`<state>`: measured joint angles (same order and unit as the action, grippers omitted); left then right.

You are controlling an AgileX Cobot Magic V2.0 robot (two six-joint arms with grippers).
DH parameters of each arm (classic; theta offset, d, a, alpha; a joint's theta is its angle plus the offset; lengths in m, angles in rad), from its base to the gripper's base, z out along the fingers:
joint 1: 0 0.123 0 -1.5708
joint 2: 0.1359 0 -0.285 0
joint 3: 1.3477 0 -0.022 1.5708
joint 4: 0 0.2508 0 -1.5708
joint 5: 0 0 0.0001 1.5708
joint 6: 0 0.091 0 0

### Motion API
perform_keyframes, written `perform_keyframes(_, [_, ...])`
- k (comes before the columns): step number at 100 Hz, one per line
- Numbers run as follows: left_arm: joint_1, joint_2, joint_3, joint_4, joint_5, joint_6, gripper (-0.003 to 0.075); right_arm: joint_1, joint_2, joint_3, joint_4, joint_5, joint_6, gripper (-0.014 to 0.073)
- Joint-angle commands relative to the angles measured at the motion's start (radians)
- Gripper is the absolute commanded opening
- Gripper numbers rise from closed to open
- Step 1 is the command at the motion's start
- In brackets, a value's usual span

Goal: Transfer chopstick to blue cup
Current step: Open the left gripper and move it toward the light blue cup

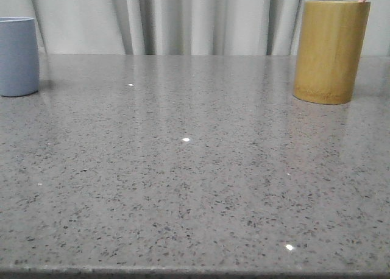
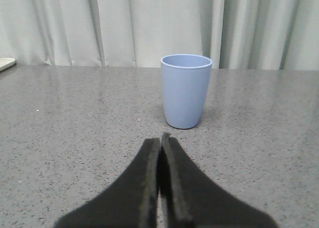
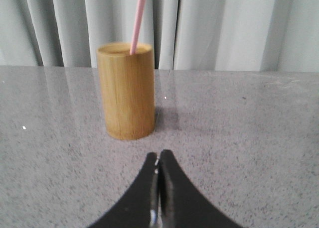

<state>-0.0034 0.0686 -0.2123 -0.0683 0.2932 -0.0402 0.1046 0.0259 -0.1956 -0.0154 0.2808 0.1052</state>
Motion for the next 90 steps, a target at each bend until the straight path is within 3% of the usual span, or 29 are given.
perform_keyframes(1, [0.001,0.102,-0.145,-0.058,0.062,-0.002,-0.0019,-0.005,0.079,-0.149,0.007,0.068,0.0,-0.0068])
perform_keyframes(23, [0.001,0.392,-0.48,-0.151,0.519,-0.013,-0.0019,-0.005,0.324,-0.458,0.007,0.392,0.0,-0.0068])
perform_keyframes(32, [0.001,0.507,-0.604,-0.181,0.632,-0.013,-0.0019,-0.005,0.423,-0.57,0.007,0.501,0.0,-0.0068])
perform_keyframes(55, [0.001,0.646,-0.783,-0.238,0.662,0.026,-0.0019,-0.005,0.562,-0.724,0.007,0.55,0.0,-0.0068])
perform_keyframes(90, [0.001,0.671,-0.802,-0.238,0.662,0.04,-0.0018,-0.005,0.573,-0.726,0.007,0.521,0.0,-0.0068])
